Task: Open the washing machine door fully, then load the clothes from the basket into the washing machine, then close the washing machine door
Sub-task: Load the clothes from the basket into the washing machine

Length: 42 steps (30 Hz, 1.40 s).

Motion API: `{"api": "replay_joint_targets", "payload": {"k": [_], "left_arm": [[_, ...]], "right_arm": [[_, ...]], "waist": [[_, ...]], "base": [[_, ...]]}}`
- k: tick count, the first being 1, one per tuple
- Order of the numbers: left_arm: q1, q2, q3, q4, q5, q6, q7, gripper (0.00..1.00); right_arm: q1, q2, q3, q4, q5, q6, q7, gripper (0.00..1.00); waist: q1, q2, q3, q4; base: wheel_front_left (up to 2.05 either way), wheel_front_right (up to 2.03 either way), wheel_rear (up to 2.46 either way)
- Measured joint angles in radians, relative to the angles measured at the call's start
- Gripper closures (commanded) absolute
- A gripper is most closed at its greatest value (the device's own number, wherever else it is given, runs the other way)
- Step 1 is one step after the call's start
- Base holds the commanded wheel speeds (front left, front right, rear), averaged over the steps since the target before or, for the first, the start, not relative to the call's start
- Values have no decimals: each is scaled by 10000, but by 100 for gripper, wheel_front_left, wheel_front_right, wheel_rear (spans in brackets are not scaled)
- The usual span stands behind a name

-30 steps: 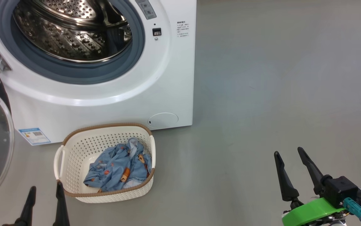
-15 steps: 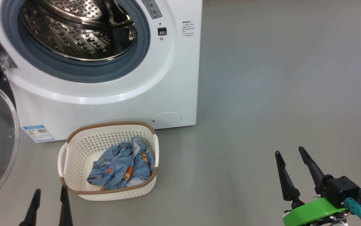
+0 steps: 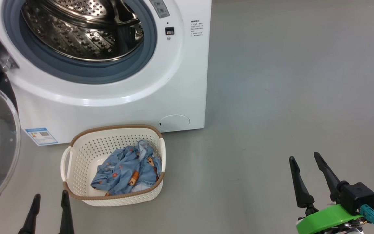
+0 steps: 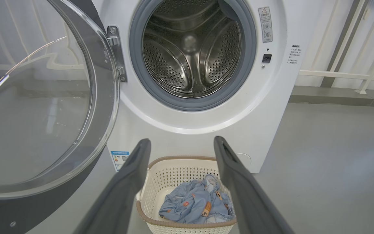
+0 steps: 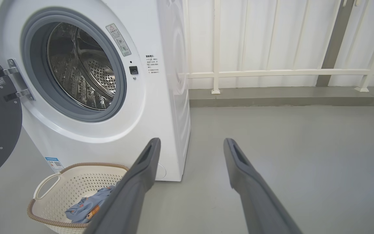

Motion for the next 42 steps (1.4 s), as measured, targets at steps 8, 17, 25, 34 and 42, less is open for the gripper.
{"api": "replay_joint_targets", "payload": {"k": [8, 17, 25, 34, 42], "left_arm": [[-2, 0, 10, -50, -4, -2, 0, 0], [-1, 0, 17, -50, -2, -2, 0, 0], [1, 2, 27, 12, 29, 0, 0, 0], [0, 2, 92, 86, 29, 0, 0, 0], [-6, 4, 146, 4, -10, 10, 0, 0]], "right_arm": [[0, 2, 8, 94, 77, 0, 0, 0], [0, 2, 10, 163, 77, 0, 0, 0], [0, 4, 21, 188, 79, 0, 0, 0], [8, 6, 35, 267, 96, 0, 0, 0], [9, 6, 33, 272, 107, 0, 0, 0]], "waist": [[0, 0, 23, 39], [0, 0, -69, 70], [0, 0, -141, 76], [0, 0, -194, 83], [0, 0, -116, 109]], "base": [[0, 0, 0], [0, 0, 0], [24, -32, 8], [132, -133, 1], [201, -201, 0]]}}
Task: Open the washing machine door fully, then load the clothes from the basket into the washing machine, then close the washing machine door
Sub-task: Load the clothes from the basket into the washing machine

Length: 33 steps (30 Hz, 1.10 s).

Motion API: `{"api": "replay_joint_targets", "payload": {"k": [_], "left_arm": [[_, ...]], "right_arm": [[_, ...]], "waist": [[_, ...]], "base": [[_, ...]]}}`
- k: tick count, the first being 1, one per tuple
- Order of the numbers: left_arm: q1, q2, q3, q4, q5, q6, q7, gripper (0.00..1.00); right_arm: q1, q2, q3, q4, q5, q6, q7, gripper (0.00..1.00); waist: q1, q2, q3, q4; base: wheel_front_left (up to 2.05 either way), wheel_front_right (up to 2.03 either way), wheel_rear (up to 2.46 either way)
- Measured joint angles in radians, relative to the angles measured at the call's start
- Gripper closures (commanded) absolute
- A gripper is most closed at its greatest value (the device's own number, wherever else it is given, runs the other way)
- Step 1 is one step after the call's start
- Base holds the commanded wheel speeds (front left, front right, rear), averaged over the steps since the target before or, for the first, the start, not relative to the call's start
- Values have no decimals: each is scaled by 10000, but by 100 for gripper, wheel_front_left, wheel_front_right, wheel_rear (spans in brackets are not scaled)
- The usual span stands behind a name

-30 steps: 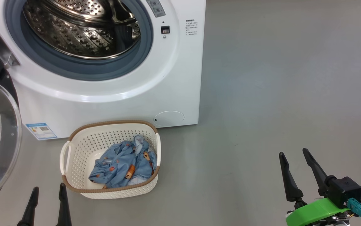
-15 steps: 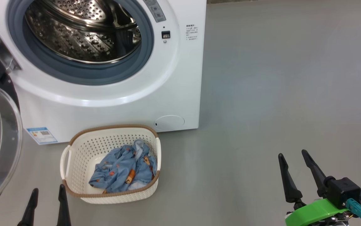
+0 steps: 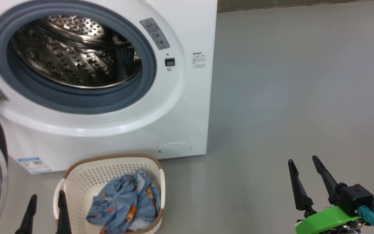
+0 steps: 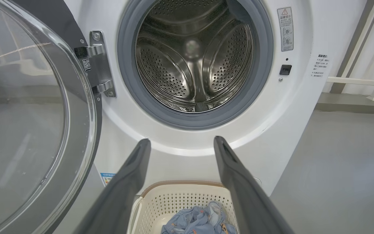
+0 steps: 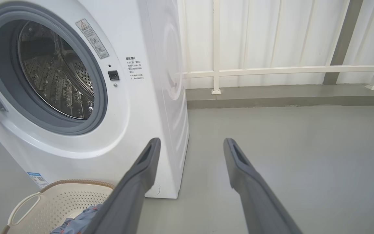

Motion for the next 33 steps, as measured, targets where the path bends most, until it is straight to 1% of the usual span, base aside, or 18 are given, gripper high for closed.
{"api": "replay_joint_targets", "payload": {"k": [4, 9, 27, 33], "left_arm": [[-11, -2, 33, -25, 0, 0, 0, 0], [-48, -2, 71, -27, -2, 0, 0, 0], [-62, -2, 33, 35, -77, -13, 0, 0], [-71, -2, 8, 35, -146, -113, 0, 0]], "right_arm": [[-1, 2, 4, 13, 42, 0, 0, 0], [-4, 2, 12, 44, 71, 0, 0, 0], [-11, 2, 27, 115, 71, 0, 0, 0], [-12, 2, 33, 127, 71, 0, 0, 0]], "waist": [[0, 0, 104, -7], [0, 0, 202, -26], [-1, 0, 262, -47], [0, 0, 296, -49]], "base": [[132, -132, 0], [64, -64, 0], [2, -2, 0], [0, 0, 0]]}}
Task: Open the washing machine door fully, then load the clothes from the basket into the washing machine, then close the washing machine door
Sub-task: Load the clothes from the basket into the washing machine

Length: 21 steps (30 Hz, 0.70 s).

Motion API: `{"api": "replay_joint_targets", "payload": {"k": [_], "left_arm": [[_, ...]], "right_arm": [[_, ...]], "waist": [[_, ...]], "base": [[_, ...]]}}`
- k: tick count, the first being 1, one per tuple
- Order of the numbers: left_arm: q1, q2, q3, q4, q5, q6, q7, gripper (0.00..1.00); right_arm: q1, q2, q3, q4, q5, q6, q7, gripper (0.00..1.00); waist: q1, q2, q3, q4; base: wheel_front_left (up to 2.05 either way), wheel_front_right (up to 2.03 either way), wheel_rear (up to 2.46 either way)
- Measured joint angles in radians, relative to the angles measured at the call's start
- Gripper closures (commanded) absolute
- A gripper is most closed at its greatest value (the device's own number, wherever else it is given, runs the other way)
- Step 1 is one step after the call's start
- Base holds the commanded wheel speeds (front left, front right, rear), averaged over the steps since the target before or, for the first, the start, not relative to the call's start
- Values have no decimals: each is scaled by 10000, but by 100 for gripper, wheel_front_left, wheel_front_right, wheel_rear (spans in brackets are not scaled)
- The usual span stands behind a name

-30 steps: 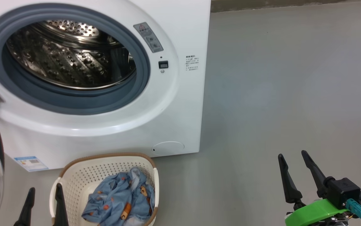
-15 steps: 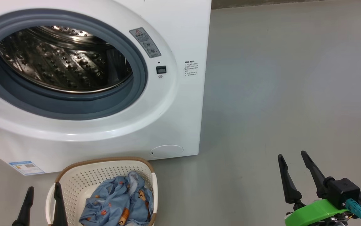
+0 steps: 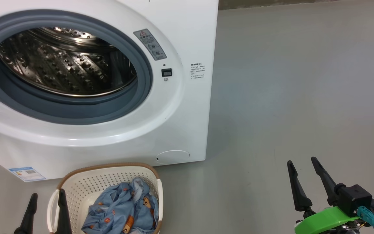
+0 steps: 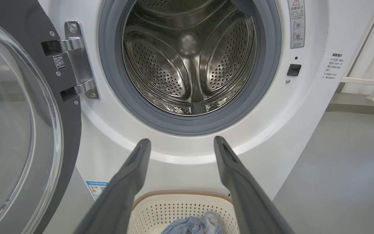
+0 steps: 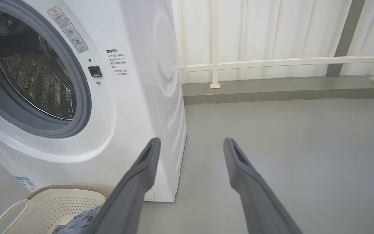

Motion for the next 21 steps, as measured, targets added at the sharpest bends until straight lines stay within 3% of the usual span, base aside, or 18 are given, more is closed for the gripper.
{"api": "replay_joint_targets", "payload": {"k": [21], "left_arm": [[-695, -2, -119, 677, -485, -244, 0, 0]], "right_arm": [[-462, -2, 171, 249, 188, 0, 0, 0]], "waist": [[0, 1, 1189, -150]], "base": [[0, 0, 0]]}}
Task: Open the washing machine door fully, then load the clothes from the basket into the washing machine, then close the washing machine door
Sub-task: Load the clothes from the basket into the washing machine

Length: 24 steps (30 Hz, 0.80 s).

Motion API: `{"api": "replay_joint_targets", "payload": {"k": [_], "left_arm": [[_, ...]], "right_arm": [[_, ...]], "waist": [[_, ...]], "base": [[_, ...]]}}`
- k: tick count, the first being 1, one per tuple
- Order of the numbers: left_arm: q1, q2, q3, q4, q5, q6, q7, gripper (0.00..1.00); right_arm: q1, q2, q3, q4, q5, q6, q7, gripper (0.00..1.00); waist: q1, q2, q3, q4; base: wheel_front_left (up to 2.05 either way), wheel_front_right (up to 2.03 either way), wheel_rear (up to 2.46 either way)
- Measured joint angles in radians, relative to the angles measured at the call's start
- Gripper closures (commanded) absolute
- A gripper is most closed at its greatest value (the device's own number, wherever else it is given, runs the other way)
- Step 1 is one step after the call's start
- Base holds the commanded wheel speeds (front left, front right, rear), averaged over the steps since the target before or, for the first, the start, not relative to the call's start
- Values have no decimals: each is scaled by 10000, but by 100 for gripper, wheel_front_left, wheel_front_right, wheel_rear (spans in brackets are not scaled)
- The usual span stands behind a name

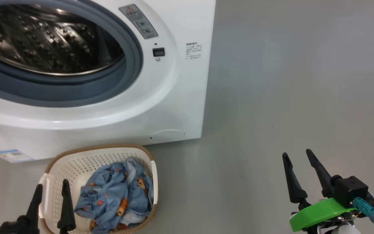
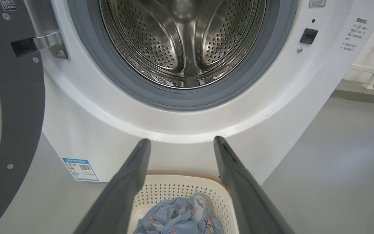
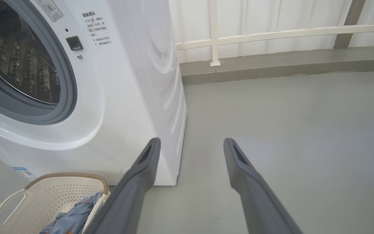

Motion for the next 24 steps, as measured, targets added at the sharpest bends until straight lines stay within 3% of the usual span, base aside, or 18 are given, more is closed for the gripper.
{"api": "replay_joint_targets", "payload": {"k": [7, 24], "left_arm": [[-724, 117, -222, 606, -453, -4, 0, 0], [-2832, 1758, -1398, 2803, -2278, -6, 10, 0]], "right_arm": [[-319, 0, 163, 86, 288, 0, 0, 0], [-1304, -10, 602, -174, 807, 0, 0, 0]], "waist": [[0, 0, 775, -231], [0, 0, 3001, -1137]], "base": [[0, 0, 0], [0, 0, 0]]}}
